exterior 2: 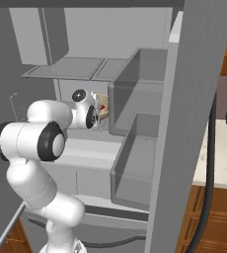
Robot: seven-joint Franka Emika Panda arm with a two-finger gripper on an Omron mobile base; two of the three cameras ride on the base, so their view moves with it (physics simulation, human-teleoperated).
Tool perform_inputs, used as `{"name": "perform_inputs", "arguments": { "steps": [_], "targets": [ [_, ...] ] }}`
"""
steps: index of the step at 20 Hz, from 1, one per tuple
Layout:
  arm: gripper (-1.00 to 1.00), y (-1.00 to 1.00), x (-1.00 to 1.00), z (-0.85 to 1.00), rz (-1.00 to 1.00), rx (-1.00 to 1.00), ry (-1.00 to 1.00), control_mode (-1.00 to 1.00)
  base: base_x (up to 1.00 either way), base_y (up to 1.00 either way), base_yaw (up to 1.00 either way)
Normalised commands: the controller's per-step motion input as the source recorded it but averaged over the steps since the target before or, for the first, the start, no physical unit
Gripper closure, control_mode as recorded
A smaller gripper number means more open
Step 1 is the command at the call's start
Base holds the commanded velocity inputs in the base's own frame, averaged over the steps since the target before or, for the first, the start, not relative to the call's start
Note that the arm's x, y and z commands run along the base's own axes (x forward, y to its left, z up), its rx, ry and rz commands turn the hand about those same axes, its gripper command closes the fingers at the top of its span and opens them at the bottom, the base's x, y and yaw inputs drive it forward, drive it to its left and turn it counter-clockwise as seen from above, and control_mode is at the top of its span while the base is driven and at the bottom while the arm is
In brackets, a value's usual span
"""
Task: Place one of the steaks on the plate and the other in the bowl. Then place the bowl in the fridge.
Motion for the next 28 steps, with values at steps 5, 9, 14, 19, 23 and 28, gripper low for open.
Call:
{"name": "perform_inputs", "arguments": {
  "steps": [5,9,14,19,23,28],
  "targets": [
    [-1.00,0.00,-0.01,0.00,0.00,0.01,-0.04,-1.00,0.00,0.00,0.00],
    [-1.00,-0.01,-0.21,0.03,0.00,0.07,-0.19,-1.00,0.00,0.00,0.00],
    [-1.00,-0.06,-0.33,0.20,0.00,0.09,-0.14,-1.00,0.00,0.00,0.00],
    [-1.00,-0.20,-0.49,0.48,0.00,0.12,-0.05,-1.00,0.00,0.00,0.00],
    [-1.00,-0.23,-0.61,0.44,0.00,0.13,-0.01,-1.00,0.00,0.00,0.00],
    [-1.00,-0.14,-0.72,0.37,0.00,0.04,0.04,-1.00,0.00,0.00,0.00]
  ]
}}
